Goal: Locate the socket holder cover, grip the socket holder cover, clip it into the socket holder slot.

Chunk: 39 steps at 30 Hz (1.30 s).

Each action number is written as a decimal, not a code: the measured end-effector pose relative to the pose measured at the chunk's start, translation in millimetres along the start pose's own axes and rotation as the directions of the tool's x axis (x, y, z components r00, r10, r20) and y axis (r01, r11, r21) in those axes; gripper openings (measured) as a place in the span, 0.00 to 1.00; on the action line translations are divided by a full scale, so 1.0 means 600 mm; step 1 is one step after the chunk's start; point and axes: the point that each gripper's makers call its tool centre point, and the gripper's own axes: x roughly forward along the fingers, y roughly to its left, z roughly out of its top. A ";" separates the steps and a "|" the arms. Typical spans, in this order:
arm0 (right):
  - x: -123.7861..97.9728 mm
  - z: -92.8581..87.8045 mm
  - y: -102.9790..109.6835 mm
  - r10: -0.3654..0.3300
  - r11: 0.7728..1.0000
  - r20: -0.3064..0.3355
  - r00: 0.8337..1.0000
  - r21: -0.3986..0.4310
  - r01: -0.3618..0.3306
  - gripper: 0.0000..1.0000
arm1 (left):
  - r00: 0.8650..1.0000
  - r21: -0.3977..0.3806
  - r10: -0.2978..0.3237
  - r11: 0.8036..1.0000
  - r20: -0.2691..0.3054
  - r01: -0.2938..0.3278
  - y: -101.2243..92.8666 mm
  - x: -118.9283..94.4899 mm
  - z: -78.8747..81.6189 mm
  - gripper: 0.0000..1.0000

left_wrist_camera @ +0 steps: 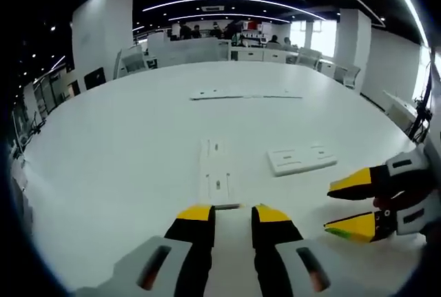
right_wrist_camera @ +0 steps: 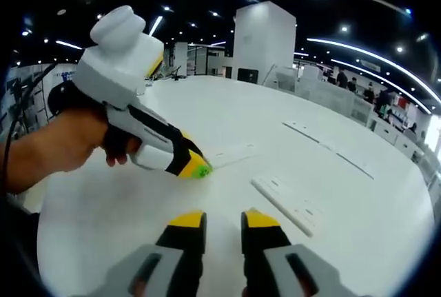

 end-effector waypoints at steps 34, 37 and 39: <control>-0.087 -0.005 0.024 -0.237 0.969 0.042 0.971 0.086 0.233 0.31 | 0.917 0.135 -0.340 0.938 0.207 0.318 -0.066 -0.132 0.006 0.33; -0.101 -0.010 0.026 -0.260 0.959 0.050 0.964 0.127 0.252 0.32 | 0.906 0.128 -0.354 0.934 0.230 0.333 -0.063 -0.136 0.001 0.32; -0.108 -0.012 0.027 -0.270 0.955 0.055 0.961 0.139 0.260 0.32 | 0.903 0.121 -0.360 0.933 0.233 0.340 -0.059 -0.136 -0.005 0.30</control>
